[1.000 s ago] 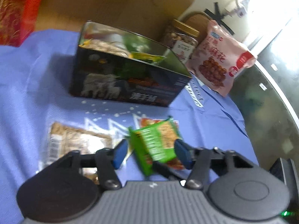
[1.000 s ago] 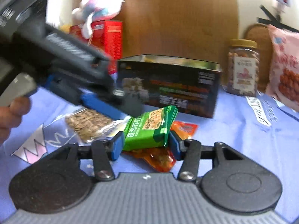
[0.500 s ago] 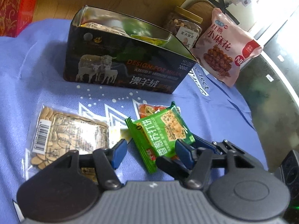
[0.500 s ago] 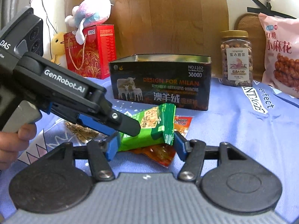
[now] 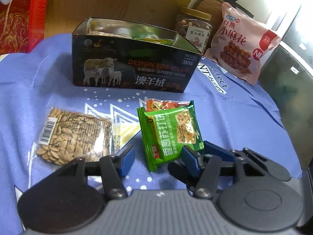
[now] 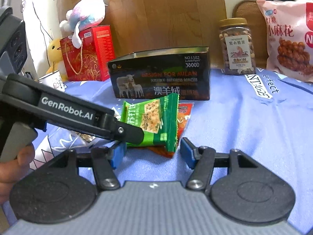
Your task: Organize snacks
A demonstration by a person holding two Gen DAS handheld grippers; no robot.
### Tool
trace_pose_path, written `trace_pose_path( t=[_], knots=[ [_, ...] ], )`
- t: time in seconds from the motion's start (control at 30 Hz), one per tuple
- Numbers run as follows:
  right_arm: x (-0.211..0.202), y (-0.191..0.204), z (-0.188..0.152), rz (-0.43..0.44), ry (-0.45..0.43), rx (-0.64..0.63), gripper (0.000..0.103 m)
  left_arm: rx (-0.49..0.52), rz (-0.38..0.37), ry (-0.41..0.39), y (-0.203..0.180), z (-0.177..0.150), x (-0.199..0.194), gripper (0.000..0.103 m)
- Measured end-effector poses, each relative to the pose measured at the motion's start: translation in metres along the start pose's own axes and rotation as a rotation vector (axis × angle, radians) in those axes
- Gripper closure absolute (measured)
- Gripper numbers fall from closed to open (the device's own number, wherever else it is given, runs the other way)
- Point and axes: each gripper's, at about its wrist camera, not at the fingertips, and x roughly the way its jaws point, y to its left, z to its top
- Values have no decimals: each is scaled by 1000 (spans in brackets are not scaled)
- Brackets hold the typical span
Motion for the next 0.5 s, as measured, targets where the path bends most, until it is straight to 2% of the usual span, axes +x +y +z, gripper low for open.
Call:
trace_pose_path(
  t=[0.2,0.5],
  knots=[
    [-2,-1,-1,6,1,-1,39,11,29,-16,-3,-5,-6,51],
    [-1,1,-1,3,3,-3,39,12,28,-16,-3,-4,-7,51]
  ],
)
